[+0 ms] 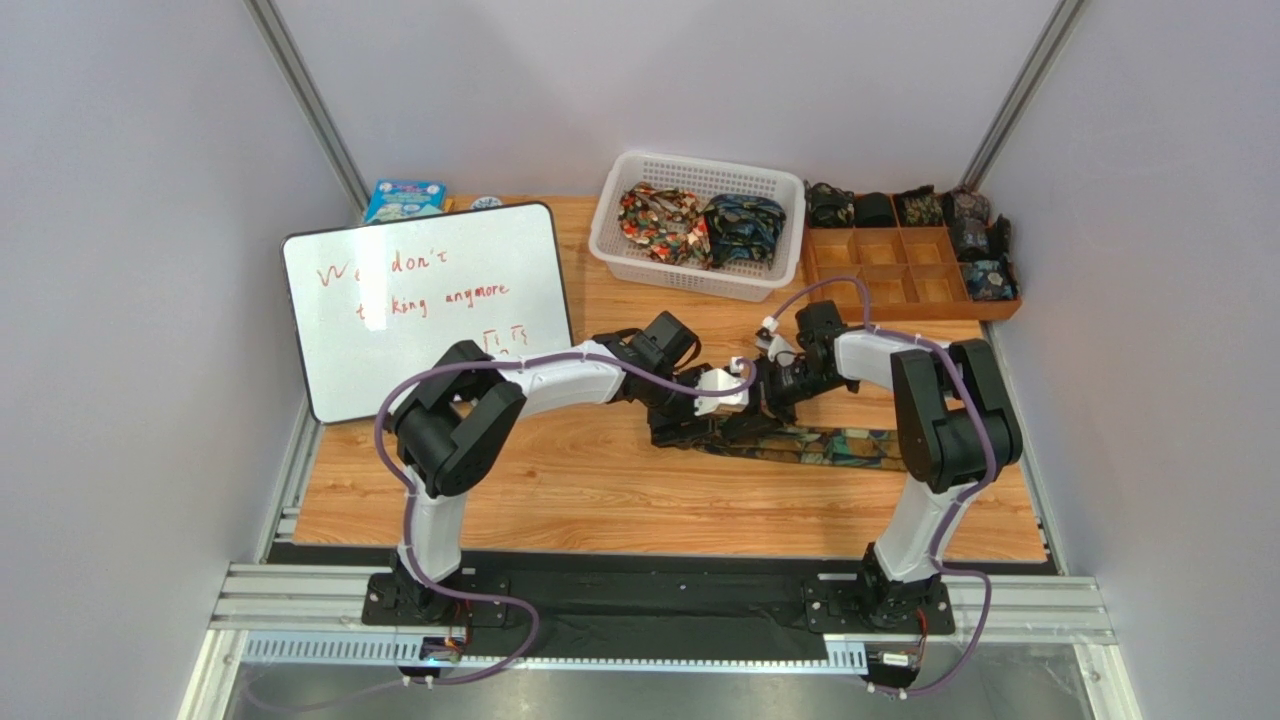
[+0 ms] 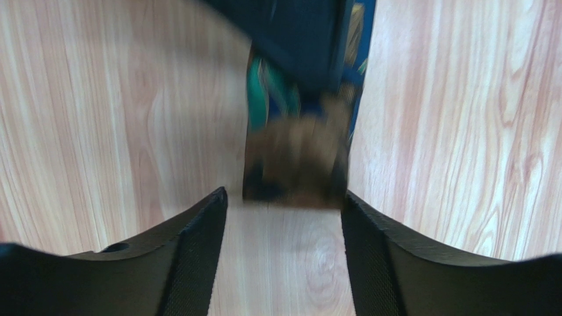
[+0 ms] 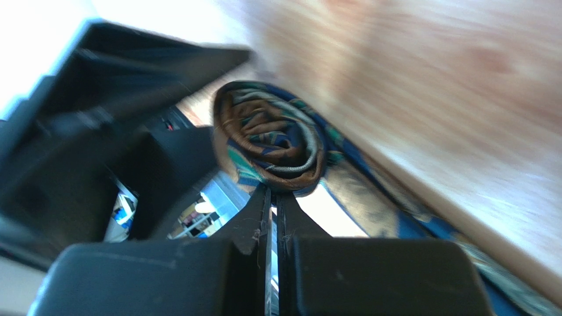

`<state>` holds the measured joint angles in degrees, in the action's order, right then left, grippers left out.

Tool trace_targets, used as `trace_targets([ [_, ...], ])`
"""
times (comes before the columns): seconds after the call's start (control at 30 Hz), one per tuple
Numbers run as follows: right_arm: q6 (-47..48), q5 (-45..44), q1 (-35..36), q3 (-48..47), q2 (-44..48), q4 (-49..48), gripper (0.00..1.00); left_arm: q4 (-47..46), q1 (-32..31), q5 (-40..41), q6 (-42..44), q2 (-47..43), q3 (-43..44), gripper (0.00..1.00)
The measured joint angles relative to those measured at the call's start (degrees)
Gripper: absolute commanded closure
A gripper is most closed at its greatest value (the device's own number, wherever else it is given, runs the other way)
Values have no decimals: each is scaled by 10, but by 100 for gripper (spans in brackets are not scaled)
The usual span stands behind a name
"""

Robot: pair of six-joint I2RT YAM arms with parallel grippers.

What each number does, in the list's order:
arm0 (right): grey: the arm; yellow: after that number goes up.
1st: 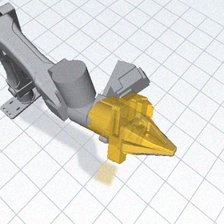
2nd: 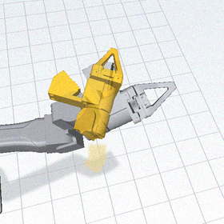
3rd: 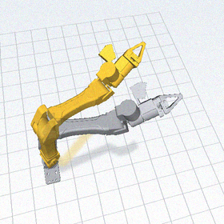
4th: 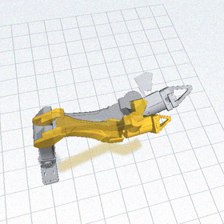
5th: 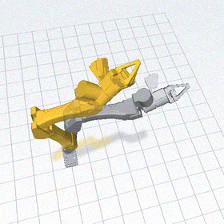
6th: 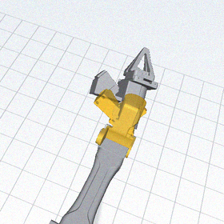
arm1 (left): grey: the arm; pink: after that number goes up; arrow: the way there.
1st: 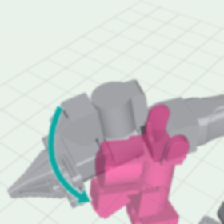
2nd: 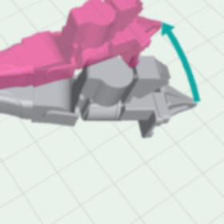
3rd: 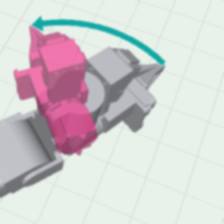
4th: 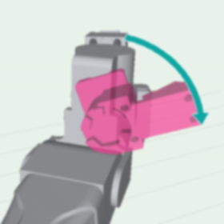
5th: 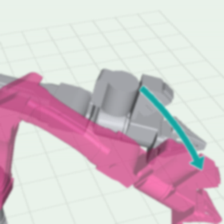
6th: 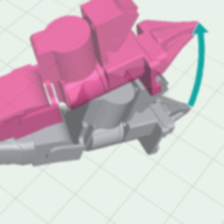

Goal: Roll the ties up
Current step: Roll the tie at the center of the board.

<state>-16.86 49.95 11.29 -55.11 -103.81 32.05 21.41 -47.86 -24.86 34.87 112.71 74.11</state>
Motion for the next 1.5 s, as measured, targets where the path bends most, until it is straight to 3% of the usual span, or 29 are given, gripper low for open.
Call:
trace_targets([
  [0.33,39,-3,-28,-1,-34,42,100,-6,23,-44,-29,-16,-13,23],
  [0.37,43,-4,-30,-2,-37,46,100,-8,23,-52,-35,-16,-12,21],
  [0.4,47,-5,-32,-2,-41,52,100,-10,22,-58,-41,-16,-10,1],
  [0.87,61,-8,-42,-8,-64,78,100,-68,-5,-130,-76,8,23,2],
  [0.97,61,-8,-42,-8,-64,77,100,-72,-11,-130,-76,13,23,12],
  [1.1,56,-3,-42,-6,-64,70,100,-72,-16,-114,-75,23,23,46],
  [1.27,27,22,-42,12,-60,21,99,-58,-16,-85,-54,35,24,71],
  [1.4,6,30,-41,21,-54,-3,79,-51,-16,-73,-34,33,23,84],
  [1.5,9,28,-43,20,-44,2,61,-47,-16,-64,-15,24,15,85],
])
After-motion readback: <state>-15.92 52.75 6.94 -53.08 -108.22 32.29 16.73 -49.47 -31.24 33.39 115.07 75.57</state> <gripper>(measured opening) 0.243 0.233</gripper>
